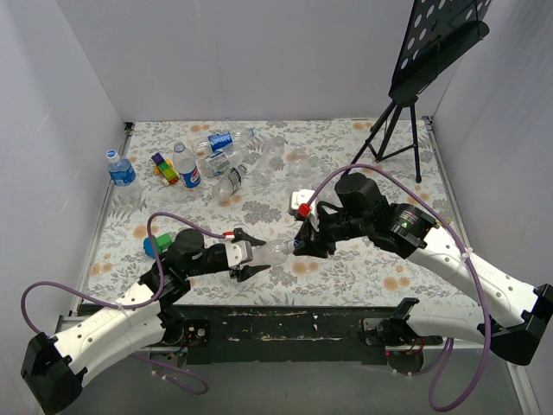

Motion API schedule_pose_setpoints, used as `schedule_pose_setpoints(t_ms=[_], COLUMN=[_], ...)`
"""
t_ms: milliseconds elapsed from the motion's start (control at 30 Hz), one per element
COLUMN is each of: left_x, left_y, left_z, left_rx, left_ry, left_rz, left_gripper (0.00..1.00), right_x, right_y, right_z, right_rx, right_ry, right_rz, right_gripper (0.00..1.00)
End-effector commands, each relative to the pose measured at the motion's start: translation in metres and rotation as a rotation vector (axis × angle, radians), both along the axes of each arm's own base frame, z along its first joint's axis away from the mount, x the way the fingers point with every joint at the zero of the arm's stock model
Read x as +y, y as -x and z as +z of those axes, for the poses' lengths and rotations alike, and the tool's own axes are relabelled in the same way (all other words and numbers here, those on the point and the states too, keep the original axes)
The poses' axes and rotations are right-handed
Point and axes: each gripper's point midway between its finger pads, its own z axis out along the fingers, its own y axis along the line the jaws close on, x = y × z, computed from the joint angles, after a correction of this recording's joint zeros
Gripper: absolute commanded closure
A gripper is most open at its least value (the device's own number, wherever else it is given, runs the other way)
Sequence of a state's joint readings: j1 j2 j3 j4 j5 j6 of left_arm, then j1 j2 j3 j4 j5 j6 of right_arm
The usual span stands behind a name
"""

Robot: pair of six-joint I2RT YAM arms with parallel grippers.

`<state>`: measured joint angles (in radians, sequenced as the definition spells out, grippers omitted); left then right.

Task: Screw on the bottle caps
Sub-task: Screw the bottle cap onto the plastic bottle.

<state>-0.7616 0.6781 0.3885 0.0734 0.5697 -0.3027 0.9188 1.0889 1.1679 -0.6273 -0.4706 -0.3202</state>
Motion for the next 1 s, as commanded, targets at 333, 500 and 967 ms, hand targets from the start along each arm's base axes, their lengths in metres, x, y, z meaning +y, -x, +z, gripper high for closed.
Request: schedule_pose_setpoints(t_ms=[333, 500, 967], left_x=[-0.006, -0.006, -0.017], left_y=[0.005, 0.006, 0.022], left_z=[0.031, 0.033, 0.043], left_rx=[-0.054, -0.054, -0.002], left_ry=[0.063, 0.073, 0.134], left_rz=[-0.049, -0.055, -0.162], left_gripper=[0.47, 0.47, 0.47], right_x=[0.006, 0.008, 0.004], right_y=[-0.013, 0.000, 0.033], right_z=[0.008, 0.000, -0.035], right_rx=[-0.049, -0.015, 0.042], right_ry=[-0.032, -0.021, 0.095], right_rz=[-0.044, 0.034, 0.312], right_gripper=[0.73, 0.73, 0.74])
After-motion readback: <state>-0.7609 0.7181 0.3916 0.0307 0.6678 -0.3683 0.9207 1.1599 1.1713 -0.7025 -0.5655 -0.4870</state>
